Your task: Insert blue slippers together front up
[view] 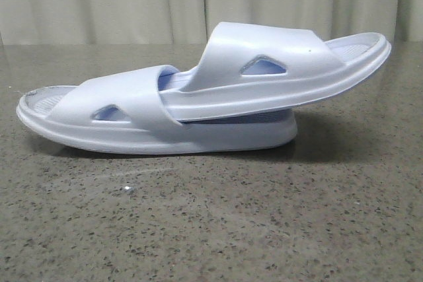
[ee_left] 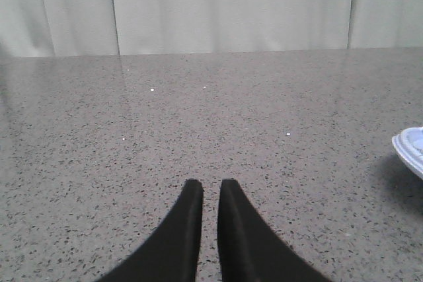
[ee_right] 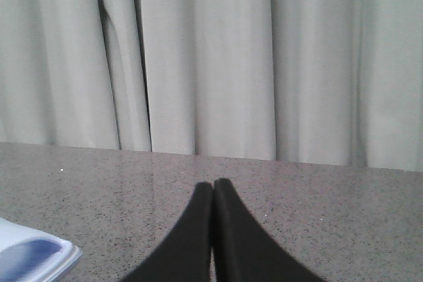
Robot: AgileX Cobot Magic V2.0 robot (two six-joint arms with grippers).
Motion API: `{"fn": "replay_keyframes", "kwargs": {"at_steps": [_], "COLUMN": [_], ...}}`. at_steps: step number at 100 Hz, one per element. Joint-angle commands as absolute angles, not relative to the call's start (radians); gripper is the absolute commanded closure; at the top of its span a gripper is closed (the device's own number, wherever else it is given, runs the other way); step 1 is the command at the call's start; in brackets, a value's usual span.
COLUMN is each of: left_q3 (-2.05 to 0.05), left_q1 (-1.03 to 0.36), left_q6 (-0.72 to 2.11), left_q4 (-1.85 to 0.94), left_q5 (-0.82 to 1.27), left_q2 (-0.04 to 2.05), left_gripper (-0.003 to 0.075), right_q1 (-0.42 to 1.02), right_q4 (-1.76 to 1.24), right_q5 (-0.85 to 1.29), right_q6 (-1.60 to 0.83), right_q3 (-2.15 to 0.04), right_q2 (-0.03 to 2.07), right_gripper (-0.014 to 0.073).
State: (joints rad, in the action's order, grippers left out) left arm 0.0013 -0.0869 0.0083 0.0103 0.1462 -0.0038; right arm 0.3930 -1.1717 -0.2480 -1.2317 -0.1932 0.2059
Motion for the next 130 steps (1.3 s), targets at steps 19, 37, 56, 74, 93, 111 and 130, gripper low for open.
{"fn": "replay_keyframes", "kwargs": {"at_steps": [19, 37, 56, 74, 93, 111, 130], "left_q3": [0.011, 0.011, 0.011, 0.011, 0.011, 0.011, 0.011], "left_q1": [-0.084, -0.084, -0.084, -0.084, -0.084, -0.084, -0.084], "left_q6": [0.0, 0.0, 0.0, 0.0, 0.0, 0.0, 0.0], "left_q4": [0.0, 0.0, 0.0, 0.0, 0.0, 0.0, 0.0], "left_q5": [0.074, 0.074, 0.074, 0.074, 0.074, 0.074, 0.074], "left_q2": [-0.033, -0.033, -0.033, -0.033, -0.033, -0.033, -0.033], "left_gripper": [0.0704, 0.0704, 0.0704, 0.0704, 0.0704, 0.0704, 0.0704], "right_q1": [0.392, 0.392, 0.392, 0.392, 0.375, 0.271, 0.124], "right_q4": [-1.151, -1.151, -1.151, -1.132, -0.75, -0.519, -0.17], "right_q5": [-0.277, -0.277, -0.277, -0.257, -0.184, -0.126, -0.039], "right_q6": [-1.247, -1.247, -1.247, -1.234, -0.921, -0.644, -0.233], "right_q3": [-0.219, -0.219, -0.219, -0.219, -0.219, -0.217, -0.217], "right_q2": [0.212, 0.212, 0.212, 0.212, 0.212, 0.212, 0.212], "right_gripper": [0.0701, 0.0701, 0.0701, 0.0701, 0.0701, 0.0701, 0.0701]}}
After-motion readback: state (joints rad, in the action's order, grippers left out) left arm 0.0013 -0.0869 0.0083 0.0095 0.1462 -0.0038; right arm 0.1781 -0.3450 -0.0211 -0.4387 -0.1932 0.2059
